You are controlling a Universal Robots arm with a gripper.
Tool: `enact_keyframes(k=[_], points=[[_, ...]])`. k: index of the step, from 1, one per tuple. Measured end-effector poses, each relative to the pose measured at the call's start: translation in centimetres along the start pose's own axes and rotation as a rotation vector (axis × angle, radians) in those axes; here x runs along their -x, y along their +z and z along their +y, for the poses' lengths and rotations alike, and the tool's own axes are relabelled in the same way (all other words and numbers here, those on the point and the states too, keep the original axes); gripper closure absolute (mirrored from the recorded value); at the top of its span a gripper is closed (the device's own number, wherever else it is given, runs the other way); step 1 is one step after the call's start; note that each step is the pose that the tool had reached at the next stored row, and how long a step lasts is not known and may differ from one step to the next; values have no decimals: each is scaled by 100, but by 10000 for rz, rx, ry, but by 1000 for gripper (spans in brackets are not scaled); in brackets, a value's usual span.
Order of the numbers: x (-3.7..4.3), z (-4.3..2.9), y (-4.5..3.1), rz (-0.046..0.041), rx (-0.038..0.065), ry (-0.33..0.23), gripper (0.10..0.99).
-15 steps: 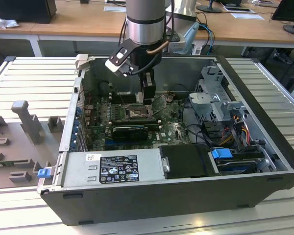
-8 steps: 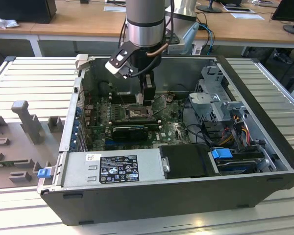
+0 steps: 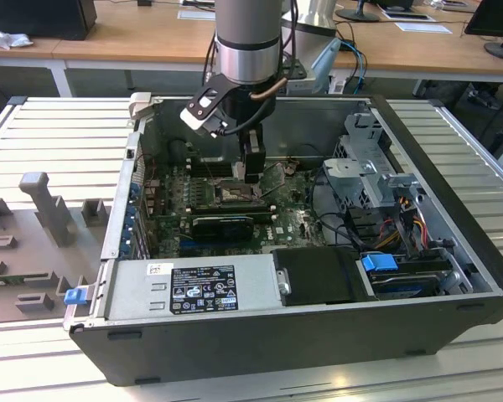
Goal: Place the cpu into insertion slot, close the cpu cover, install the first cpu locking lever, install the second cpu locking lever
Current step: 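Place the cpu into insertion slot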
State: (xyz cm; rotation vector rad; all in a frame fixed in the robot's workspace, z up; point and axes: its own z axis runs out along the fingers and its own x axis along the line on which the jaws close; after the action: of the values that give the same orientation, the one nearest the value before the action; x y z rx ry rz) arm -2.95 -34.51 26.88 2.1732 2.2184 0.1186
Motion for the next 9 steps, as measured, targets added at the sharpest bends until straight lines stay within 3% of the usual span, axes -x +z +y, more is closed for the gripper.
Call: enact_keyframes(k=[9], points=[[1, -4, 46, 13, 0, 18, 553]])
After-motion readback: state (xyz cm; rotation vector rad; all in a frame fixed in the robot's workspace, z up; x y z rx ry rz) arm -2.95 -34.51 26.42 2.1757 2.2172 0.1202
